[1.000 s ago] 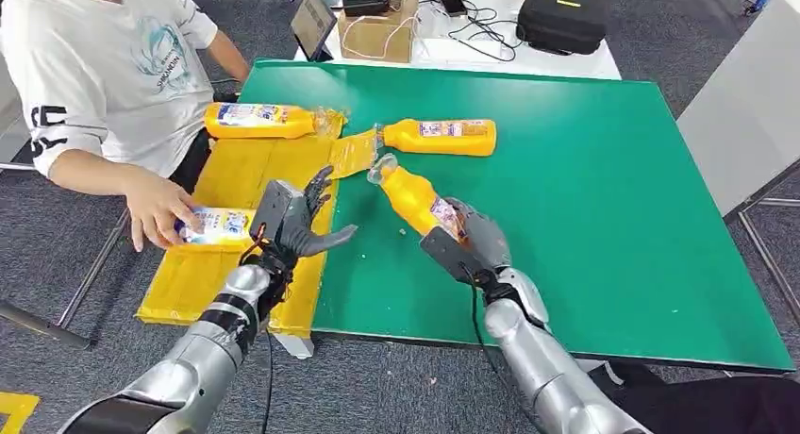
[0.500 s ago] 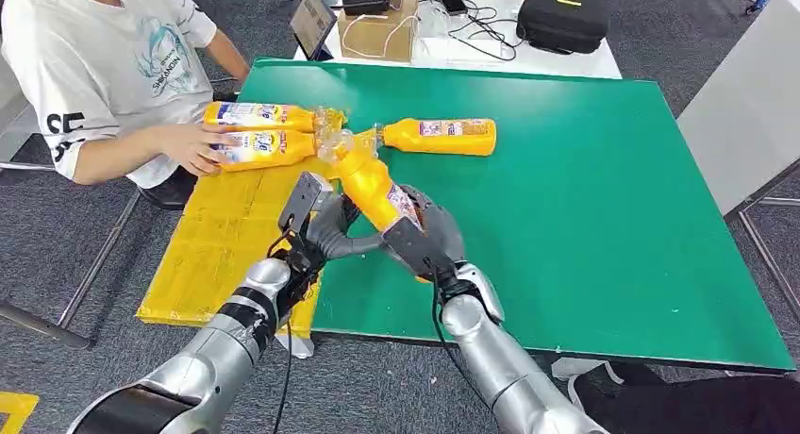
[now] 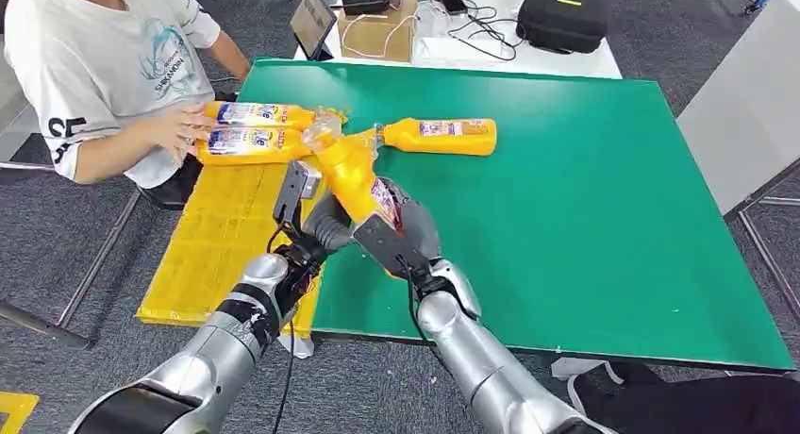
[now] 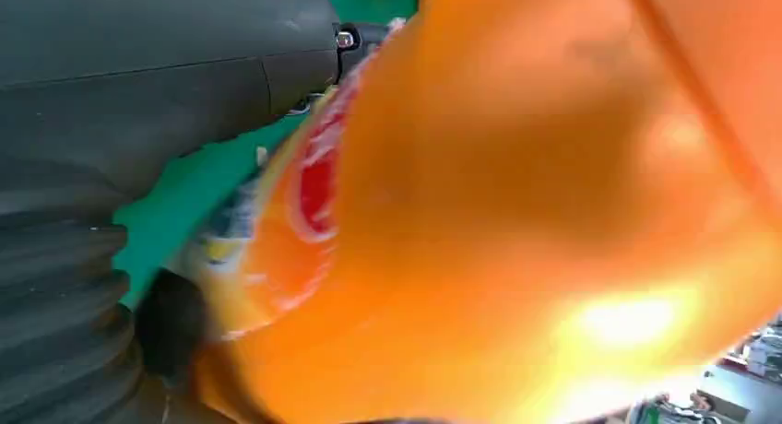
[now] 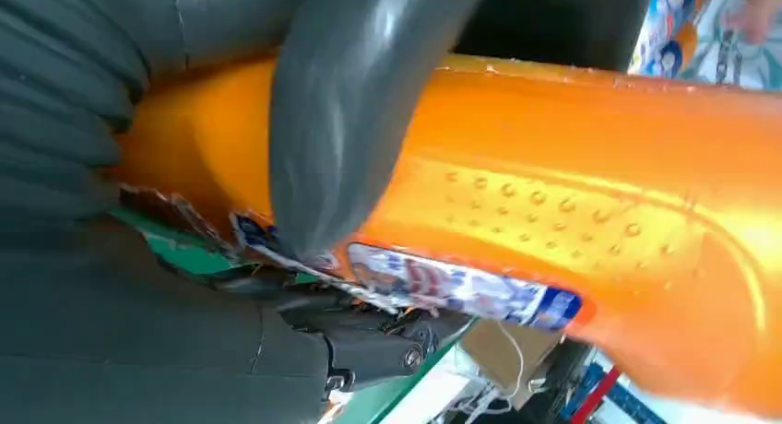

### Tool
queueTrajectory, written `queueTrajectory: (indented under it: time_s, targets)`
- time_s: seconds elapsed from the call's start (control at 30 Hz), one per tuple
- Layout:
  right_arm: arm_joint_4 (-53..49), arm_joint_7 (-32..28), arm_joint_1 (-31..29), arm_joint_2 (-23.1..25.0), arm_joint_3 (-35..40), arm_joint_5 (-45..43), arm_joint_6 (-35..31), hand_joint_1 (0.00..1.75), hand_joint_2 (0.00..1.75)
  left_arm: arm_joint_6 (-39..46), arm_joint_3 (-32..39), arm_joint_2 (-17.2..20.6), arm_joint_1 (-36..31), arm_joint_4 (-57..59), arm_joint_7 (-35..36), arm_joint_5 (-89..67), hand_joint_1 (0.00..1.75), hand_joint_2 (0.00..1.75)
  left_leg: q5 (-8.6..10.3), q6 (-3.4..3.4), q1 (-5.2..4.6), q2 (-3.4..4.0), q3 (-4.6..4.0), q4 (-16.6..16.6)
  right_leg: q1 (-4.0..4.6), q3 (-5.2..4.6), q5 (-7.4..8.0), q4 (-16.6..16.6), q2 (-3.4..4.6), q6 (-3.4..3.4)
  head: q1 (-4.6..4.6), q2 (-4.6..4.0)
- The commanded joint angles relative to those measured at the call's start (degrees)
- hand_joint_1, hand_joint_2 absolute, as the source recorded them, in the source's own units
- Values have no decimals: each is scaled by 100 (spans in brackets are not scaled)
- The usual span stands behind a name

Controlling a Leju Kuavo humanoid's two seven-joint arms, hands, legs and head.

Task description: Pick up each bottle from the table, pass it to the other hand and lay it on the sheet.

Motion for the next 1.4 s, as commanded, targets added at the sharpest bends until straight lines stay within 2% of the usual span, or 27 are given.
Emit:
queueTrajectory:
  time_s: [0.03, 0.2, 0.23, 0.27, 0.3, 0.6, 0.67, 0.87, 1.0, 1.07, 1.1, 1.23, 1.4]
  targets:
    - [761, 54, -214, 97, 511, 31, 110, 175, 175, -41, -409, -34, -247, 20, 45, 148, 0, 175, -11, -9, 10, -3, 16, 4, 11, 20, -11, -1, -7, -12, 0, 0]
    - [766, 58, -230, 85, 512, 28, 127, 175, 175, -42, -410, -30, -248, 15, 40, 159, 0, 175, -21, -12, 14, 3, 23, 13, 16, 28, -18, 7, -3, -17, -2, 0]
    - [794, 95, -243, 84, 528, 40, 141, 147, 175, -71, -414, -28, -235, -8, 10, 195, 0, 175, -27, -15, 17, 6, 30, 17, 19, 34, -24, 11, -2, -21, 0, 0]
    - [851, 182, -253, 72, 545, 69, 104, 28, 175, -44, -363, -24, -193, -62, -33, 316, 175, 175, -21, -13, 16, -2, 20, 15, 17, 26, -20, 9, -8, -18, 0, 0]
    - [851, 163, -246, 62, 532, 49, 91, 0, 175, -88, -370, -11, -169, -87, -13, 370, 175, 175, -19, -13, 14, -2, 19, 12, 15, 25, -18, 7, -7, -17, -2, 0]
    - [565, 105, -186, -129, 380, -81, -33, 0, 175, 272, -209, 143, -147, -171, -13, 735, 175, 175, -23, -14, 14, 0, 29, 9, 16, 33, -22, 5, -6, -19, -2, 0]
    - [369, 72, -120, -236, 288, -134, -119, 0, 175, 748, -205, 277, -215, -111, -192, 517, 175, 175, -16, -11, 11, -1, 21, 7, 13, 24, -16, 2, -6, -15, -2, 0]
    - [-456, 69, 156, -665, 23, -257, -91, 0, 175, 1380, 129, 823, -496, 386, -415, 127, 175, 175, -12, -12, 13, 0, 17, 5, 14, 20, -11, 1, -5, -15, 0, 0]
    - [-483, 70, 161, -688, 10, -259, -74, 0, 175, 1330, 151, 869, -502, 391, -422, 124, 175, 175, -12, -11, 9, 8, 17, 2, 10, 17, -9, 0, 3, -14, -2, 0]
    - [-626, 44, 214, -692, -87, -263, -173, 0, 175, 2102, 19, 960, -595, 465, -633, -567, 175, 175, -16, -14, 12, 22, 18, 7, 14, 14, -10, 4, 14, -17, 0, 0]
    - [-722, 8, 229, -715, -140, -290, -170, 0, 175, 2513, -57, 1062, -665, 521, -704, -969, 175, 175, -6, -9, 7, 6, 4, 3, 8, 0, -7, 3, -3, -11, -4, 2]
    - [-1008, 10, 239, -782, -267, -270, -30, 0, 175, 3940, -484, 1453, -1016, 1036, -494, -2911, 175, 175, -6, -10, 11, -3, -2, 6, 11, 1, -9, 6, -5, -10, -2, 0]
    - [-1003, -131, 185, -714, -325, -408, 45, 0, 175, 4293, -954, 1658, -1121, 1628, 22, -4739, 175, 175, -15, -16, 16, 13, 18, 8, 16, 17, -16, 8, 2, -18, -2, 0]
